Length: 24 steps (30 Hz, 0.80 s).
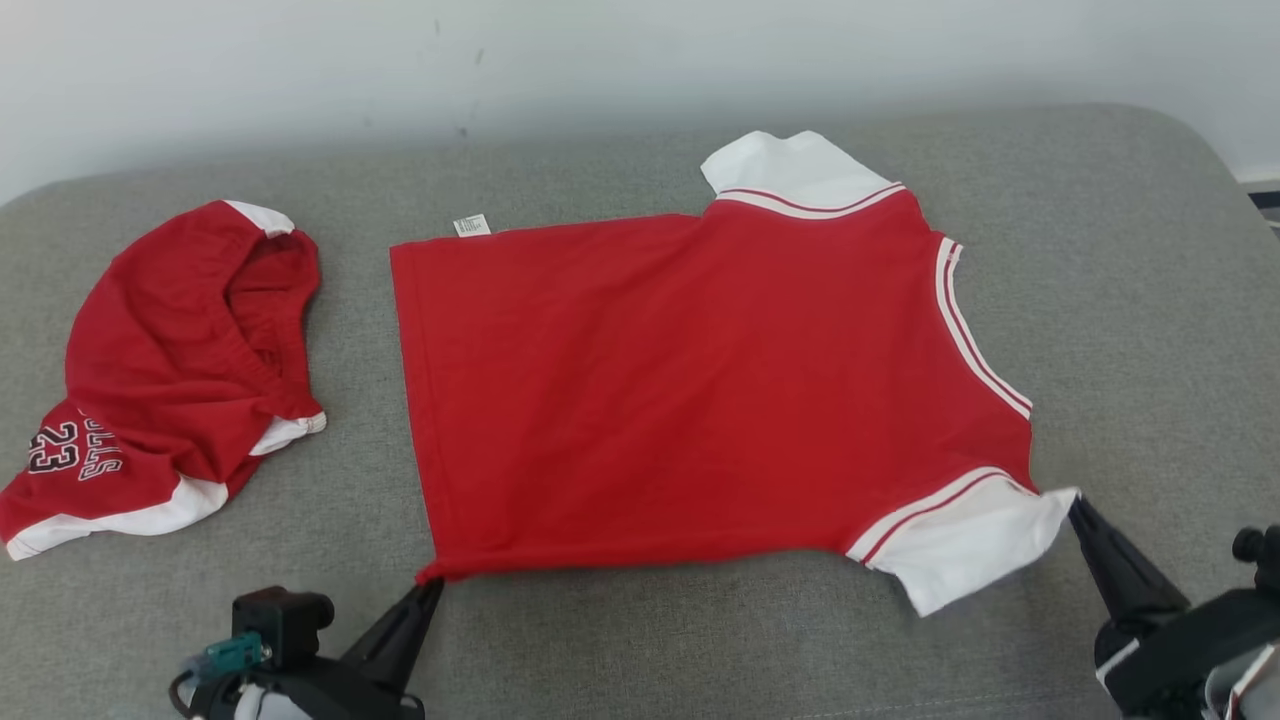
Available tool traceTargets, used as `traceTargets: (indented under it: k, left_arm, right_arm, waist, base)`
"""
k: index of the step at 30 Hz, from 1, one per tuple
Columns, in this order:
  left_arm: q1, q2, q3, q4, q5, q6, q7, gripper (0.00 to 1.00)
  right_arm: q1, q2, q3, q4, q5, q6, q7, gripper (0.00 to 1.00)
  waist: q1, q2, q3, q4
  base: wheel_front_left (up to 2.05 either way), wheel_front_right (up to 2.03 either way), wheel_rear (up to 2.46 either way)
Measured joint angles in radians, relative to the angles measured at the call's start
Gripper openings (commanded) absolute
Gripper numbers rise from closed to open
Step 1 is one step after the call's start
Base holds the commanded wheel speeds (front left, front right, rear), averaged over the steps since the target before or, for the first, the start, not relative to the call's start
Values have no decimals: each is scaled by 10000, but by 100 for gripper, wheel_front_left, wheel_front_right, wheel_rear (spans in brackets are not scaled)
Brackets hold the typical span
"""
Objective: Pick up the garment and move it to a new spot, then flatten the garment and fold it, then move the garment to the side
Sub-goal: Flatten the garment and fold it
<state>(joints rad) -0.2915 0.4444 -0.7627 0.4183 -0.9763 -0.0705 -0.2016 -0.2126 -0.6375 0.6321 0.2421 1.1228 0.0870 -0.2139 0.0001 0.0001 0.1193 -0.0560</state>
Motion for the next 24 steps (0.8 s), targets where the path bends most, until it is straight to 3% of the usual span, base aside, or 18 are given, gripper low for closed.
traceTargets:
  k: [12, 24]
  left_arm:
    - [-813, -178, 272, 29, 8, 105, -115, 0]
    - [-1568, -428, 420, 276, 201, 276, -201, 0]
  right_arm:
    - [-1122, 717, -894, 974, 420, 15, -182, 0]
    - [-2250, 1191, -1057, 2165, 591, 132, -222, 0]
  waist:
    - [0, 0, 604, 39]
    - [1, 0, 1207, 324]
  base:
    - [0, 0, 0]
    - [0, 0, 0]
